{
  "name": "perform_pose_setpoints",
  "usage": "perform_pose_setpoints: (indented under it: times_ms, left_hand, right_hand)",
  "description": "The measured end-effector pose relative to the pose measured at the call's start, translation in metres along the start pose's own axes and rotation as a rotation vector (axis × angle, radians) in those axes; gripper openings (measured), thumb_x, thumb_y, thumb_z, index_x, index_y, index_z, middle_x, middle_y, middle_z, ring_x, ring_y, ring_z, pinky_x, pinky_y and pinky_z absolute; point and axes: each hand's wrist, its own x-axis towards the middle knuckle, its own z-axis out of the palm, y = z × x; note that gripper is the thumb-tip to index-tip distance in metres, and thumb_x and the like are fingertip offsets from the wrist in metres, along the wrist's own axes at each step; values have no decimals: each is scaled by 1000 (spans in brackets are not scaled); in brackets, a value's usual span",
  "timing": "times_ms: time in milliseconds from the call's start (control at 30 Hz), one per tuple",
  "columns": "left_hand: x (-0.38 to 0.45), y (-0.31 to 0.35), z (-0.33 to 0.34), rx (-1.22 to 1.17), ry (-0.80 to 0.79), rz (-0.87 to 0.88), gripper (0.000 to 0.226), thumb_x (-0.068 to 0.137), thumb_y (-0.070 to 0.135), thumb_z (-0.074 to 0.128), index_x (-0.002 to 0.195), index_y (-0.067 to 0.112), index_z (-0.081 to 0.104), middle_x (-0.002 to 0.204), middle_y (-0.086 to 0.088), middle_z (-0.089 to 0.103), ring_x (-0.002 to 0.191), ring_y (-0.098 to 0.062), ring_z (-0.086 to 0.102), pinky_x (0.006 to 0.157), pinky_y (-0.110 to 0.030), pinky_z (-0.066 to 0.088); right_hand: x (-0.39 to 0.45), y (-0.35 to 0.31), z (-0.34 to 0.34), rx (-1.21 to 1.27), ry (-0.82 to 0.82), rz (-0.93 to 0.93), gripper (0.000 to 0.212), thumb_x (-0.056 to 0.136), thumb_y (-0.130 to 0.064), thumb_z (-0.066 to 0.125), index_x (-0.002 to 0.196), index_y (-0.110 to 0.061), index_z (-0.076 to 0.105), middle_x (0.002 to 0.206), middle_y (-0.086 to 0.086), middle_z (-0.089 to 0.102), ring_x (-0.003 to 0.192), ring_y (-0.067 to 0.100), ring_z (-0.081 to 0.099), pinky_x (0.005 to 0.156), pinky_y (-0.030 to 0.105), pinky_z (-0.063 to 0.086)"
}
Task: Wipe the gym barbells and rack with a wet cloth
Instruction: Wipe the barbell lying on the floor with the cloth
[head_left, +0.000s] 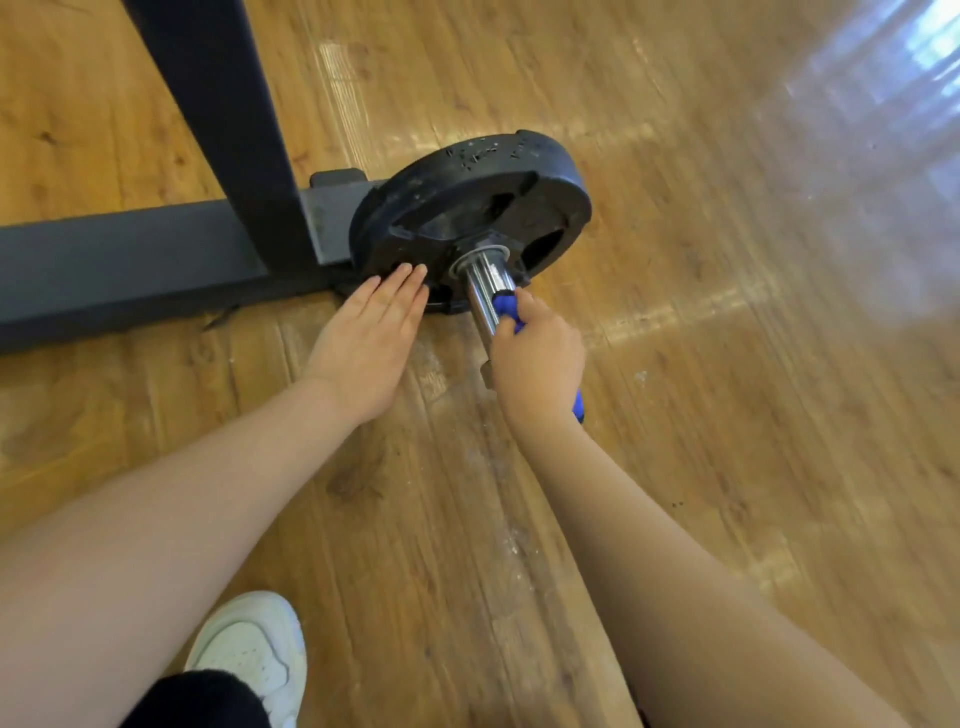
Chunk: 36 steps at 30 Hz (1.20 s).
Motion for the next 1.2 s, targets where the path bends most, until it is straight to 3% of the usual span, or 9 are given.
perform_pose_setpoints:
  times_ms: [133, 267, 367, 500, 700, 800, 900, 1033, 1200]
  left_hand:
    - [-1, -4, 4, 37, 8, 29, 66, 96, 18, 26, 146, -1, -12, 154, -21, -18, 145, -30, -12, 116, -39, -4]
    - [0, -5, 4, 11, 8, 57, 65, 97, 16, 26, 146, 0, -13, 154, -19, -18, 145, -29, -13, 116, -39, -5]
    - [0, -10, 4, -25, 51, 99, 65, 98, 17, 26, 147, 1, -13, 155, -17, -18, 144, -28, -14, 115, -38, -8]
    - [5, -25, 1, -31, 218, 187, 66, 96, 18, 27, 143, 2, -17, 155, -15, -17, 144, -29, -13, 111, -40, -14]
    - [23, -41, -3, -224, 576, 69, 82, 80, 26, 45, 144, 2, -1, 152, -14, 2, 142, -28, 10, 113, -43, 1]
    - [34, -50, -9, -281, 622, 33, 76, 84, 27, 44, 145, -2, 9, 154, -17, 13, 142, -30, 16, 114, -41, 5]
    - [42, -62, -8, -384, 615, 52, 78, 79, 18, 54, 145, -4, 18, 153, -21, 19, 142, -32, 18, 115, -39, 7]
    - [45, -70, 1, -427, 584, 51, 71, 84, 25, 34, 146, -3, 14, 154, -20, 18, 143, -30, 16, 116, -37, 7]
    - [44, -63, 12, -478, 588, 58, 70, 86, 26, 34, 146, -4, 14, 154, -19, 19, 143, -29, 16, 116, -36, 7]
  right_hand:
    - [11, -15, 2, -356, -169, 29, 35, 98, -27, 43, 125, -6, 44, 111, 8, 59, 95, 25, 54, 82, 36, 41]
    - [-4, 4, 1, -484, -203, -184, 63, 100, -38, 41, 149, -7, 17, 146, 10, 36, 128, 27, 40, 105, 40, 34]
    - [-13, 18, 3, -497, -178, -397, 48, 96, -18, 49, 143, -10, 39, 150, 10, 34, 138, 27, 31, 112, 49, 27]
    - [-3, 21, 3, -376, -197, -580, 28, 84, -10, 69, 112, -9, 67, 131, 10, 57, 127, 31, 48, 97, 58, 43]
    - [20, -19, -10, -107, -57, -489, 47, 89, -28, 62, 127, -2, 57, 132, 16, 55, 128, 33, 47, 105, 47, 37]
    - [9, -28, -2, -265, -246, -375, 86, 83, -62, 45, 150, -14, 23, 157, 4, 19, 145, 21, 12, 115, 48, 10]
    - [-10, -19, 3, -383, -176, -109, 85, 89, -62, 33, 152, -17, -2, 160, 1, -5, 146, 19, -9, 115, 47, -1]
    - [-3, -24, 13, -377, -72, 219, 75, 98, -43, 43, 151, -8, 4, 158, 12, 6, 144, 29, 11, 113, 46, 17]
    - [10, -9, 27, -428, -40, -276, 61, 68, 5, 77, 125, 3, 56, 131, 22, 54, 113, 38, 57, 87, 46, 51]
